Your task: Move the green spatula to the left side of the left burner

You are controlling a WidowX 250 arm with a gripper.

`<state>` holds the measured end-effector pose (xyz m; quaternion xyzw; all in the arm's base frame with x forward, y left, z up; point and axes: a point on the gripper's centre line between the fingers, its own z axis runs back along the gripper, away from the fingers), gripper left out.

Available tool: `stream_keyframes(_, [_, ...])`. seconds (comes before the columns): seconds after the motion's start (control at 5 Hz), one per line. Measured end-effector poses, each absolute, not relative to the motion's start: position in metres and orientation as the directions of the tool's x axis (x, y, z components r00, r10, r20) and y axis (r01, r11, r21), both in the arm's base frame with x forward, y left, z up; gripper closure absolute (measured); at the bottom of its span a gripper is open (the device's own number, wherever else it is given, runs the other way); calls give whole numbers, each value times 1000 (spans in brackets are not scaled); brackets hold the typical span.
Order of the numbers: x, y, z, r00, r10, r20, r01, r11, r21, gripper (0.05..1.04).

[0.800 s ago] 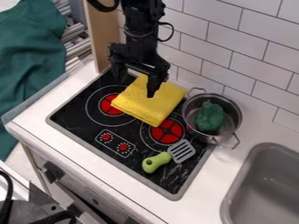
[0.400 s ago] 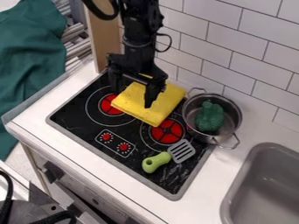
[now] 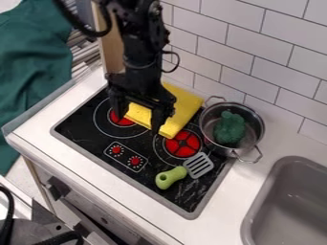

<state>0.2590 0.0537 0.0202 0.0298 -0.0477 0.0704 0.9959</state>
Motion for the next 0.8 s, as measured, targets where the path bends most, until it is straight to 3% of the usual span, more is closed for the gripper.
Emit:
stream_keyframes(0.4, [231, 32, 12, 991, -12, 133, 9, 1000, 20, 85])
stream_keyframes(0.8, [239, -6, -10, 994, -92, 64, 90, 995, 34, 85])
